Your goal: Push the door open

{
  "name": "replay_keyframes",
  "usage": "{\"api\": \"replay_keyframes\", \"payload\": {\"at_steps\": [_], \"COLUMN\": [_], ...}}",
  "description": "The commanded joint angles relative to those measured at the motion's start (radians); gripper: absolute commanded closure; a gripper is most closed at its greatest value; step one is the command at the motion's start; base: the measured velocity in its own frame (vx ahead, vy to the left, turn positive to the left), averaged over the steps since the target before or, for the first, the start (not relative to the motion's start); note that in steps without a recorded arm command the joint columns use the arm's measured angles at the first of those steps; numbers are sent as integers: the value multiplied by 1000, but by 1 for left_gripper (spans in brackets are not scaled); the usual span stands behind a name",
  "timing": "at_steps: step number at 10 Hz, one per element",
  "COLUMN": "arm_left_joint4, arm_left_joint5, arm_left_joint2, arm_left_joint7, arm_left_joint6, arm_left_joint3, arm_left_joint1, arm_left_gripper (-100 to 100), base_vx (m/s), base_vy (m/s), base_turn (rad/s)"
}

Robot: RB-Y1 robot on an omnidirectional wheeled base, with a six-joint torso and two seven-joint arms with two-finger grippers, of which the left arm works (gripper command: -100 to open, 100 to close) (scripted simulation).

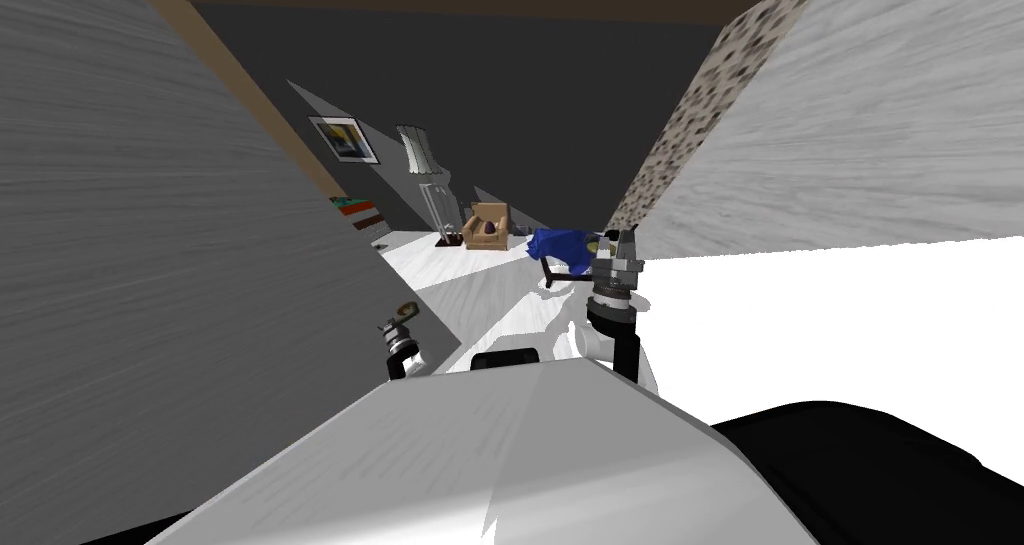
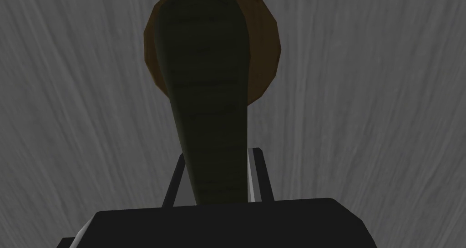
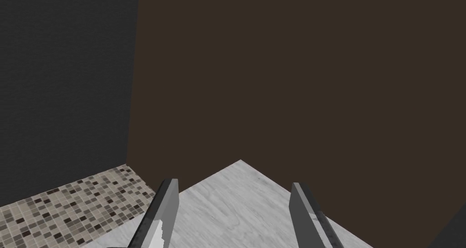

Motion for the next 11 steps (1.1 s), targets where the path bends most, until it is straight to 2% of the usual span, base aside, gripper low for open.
{"api": "replay_keyframes", "payload": {"at_steps": [1,6,7,8,11], "arm_left_joint4": [-1,-2,0,-2,-3], "arm_left_joint5": [11,43,41,54,71], "arm_left_joint2": [5,1,4,8,9], "arm_left_joint7": [-8,-30,-28,-36,-49], "arm_left_joint6": [-7,-11,-9,-12,-15], "arm_left_joint3": [19,73,72,94,124], "arm_left_joint1": [-6,-4,4,6,7], "arm_left_gripper": [100,100,100,100,100], "base_vx": [205,196,80,120,170], "base_vy": [37,37,25,78,57], "base_turn": [33,41,43,44,24]}}
